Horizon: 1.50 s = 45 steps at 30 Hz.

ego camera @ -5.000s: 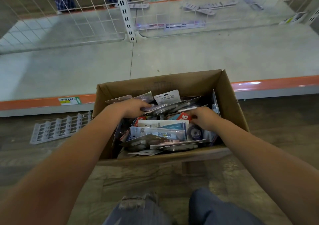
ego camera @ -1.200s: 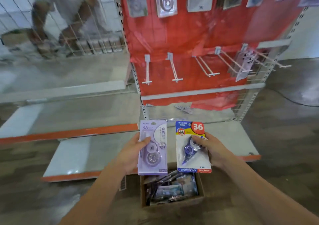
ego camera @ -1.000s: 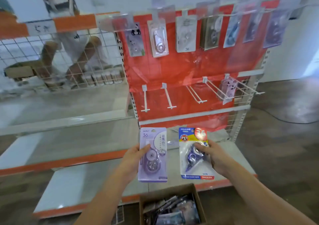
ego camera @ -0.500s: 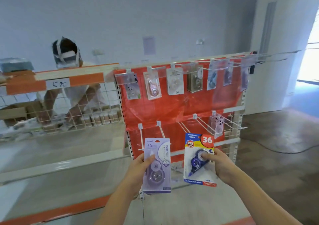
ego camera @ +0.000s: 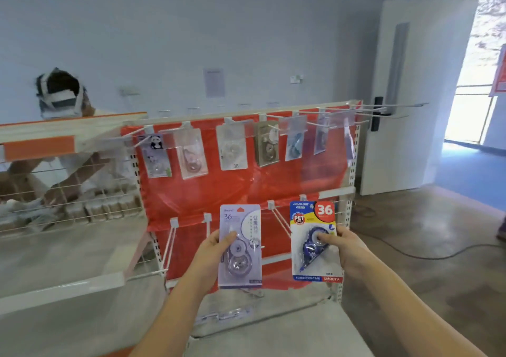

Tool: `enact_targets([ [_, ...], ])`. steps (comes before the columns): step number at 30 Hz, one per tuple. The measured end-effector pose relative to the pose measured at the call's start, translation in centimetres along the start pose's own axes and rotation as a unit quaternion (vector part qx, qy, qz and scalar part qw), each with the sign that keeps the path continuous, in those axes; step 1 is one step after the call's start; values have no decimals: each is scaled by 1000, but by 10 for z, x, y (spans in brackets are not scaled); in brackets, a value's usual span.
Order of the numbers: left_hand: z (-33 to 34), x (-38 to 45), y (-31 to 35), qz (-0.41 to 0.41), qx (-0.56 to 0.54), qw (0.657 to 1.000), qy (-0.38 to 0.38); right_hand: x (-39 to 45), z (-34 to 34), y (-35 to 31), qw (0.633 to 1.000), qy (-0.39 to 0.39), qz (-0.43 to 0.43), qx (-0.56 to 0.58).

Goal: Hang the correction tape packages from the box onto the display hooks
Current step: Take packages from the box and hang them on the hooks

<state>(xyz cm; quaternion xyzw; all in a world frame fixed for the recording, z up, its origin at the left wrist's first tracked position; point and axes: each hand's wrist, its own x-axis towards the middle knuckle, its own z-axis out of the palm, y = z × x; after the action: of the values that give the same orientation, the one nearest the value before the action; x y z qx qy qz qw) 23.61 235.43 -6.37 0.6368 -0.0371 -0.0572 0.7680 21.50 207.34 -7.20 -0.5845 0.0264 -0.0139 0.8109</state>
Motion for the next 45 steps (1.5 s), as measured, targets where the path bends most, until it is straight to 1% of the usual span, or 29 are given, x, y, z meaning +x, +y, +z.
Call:
enact_targets([
  [5, 57, 37, -5, 1, -21, 1000, 0, 25, -50, -30, 1000, 5, 2, -9],
  [9, 88, 52, -9, 3, -31, 1000, 3, 46, -78, -33, 1000, -1, -4, 5],
  [14, 101, 63, -5, -4, -19, 999, 25, 67, -95, -26, 1000, -26, -6, 7],
  [19, 109, 81, 2, -16, -16, 999, 42, 75, -96, -29, 999, -40, -11, 28],
  [23, 117, 95, 3, -4, -25, 999, 27, 85, -103, -34, 999, -19, -10, 41],
  [28, 139, 113, -1, 1, -29, 1000, -10, 83, -128, -30, 997, -1, 8, 71],
  [32, 180, 125, -10, 11, -24, 999, -27, 82, -158, -31, 996, 11, 8, 90],
  [35, 219, 137, -16, 13, -17, 999, -33, 89, -185, -42, 996, 6, 5, 88],
  [40, 290, 168, -15, 51, -12, 998, -23, 115, -237, -81, 997, -16, -4, 78],
  [43, 328, 182, -5, 78, -19, 997, -15, 129, -264, -104, 998, -50, -3, 48],
  [45, 347, 192, 1, 91, -24, 995, -9, 140, -279, -114, 998, -55, -1, 37],
])
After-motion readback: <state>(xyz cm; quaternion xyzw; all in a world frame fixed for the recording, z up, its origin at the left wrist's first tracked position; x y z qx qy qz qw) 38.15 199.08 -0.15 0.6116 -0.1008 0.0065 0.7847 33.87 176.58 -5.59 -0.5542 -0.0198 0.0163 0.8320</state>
